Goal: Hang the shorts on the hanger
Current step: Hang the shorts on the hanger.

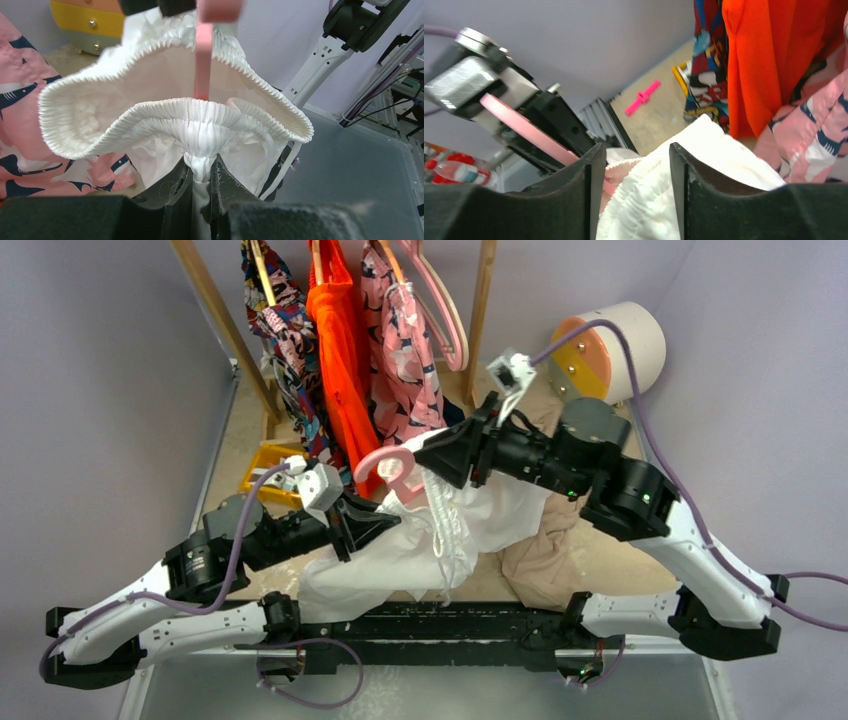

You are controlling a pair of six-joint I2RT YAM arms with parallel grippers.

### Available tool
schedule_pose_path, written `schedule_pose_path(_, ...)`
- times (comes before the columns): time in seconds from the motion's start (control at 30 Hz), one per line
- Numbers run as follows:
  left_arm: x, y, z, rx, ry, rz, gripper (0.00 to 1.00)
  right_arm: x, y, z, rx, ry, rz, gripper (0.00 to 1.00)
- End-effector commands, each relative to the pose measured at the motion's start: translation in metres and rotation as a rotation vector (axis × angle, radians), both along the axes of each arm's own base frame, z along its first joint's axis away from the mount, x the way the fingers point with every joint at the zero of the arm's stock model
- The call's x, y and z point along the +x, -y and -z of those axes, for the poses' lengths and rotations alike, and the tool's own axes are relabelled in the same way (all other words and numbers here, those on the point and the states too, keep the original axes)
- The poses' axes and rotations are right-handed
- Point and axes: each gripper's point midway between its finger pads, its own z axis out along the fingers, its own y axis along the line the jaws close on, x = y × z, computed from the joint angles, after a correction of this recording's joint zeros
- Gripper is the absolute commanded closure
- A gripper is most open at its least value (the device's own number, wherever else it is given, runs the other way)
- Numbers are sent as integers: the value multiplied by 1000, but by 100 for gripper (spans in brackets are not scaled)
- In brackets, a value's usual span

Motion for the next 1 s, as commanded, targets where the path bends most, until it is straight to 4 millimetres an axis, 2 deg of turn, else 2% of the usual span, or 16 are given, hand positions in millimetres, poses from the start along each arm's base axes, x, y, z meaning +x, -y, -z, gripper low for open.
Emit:
schedule_pose_path(0.0,-10,-2,-43,-201,37,40,100,-10,9,-5,-40,26,-37,44)
schedule_pose_path(0.17,-9,-7,-35,-232,13,27,100,-10,31,-29,-25,92,19,32)
schedule_pose_path(0.33,-7,-24,-38,-309,3,-22,100,-10,65,-60,45,170,117,28)
schedule_pose_path(0.43,-4,-37,-42,-351,3,-65,100,-7,92,-66,94,203,214,28)
schedule_pose_path(0.57,-3,-58,-53,-414,6,-116,100,-5,128,-59,147,225,332,28)
schedule_pose_path(0.7,-5,-77,-65,-469,4,-140,100,-2,150,-34,138,247,406,28)
schedule_pose_path(0.8,-10,-87,-72,-489,0,-134,100,0,153,-15,117,263,422,29)
schedule_pose_path(0.9,-14,-90,-74,-478,-3,-123,100,1,145,-8,124,283,399,29)
schedule_pose_path(0.97,-15,-89,-74,-469,-4,-114,100,5,140,-10,128,319,404,29)
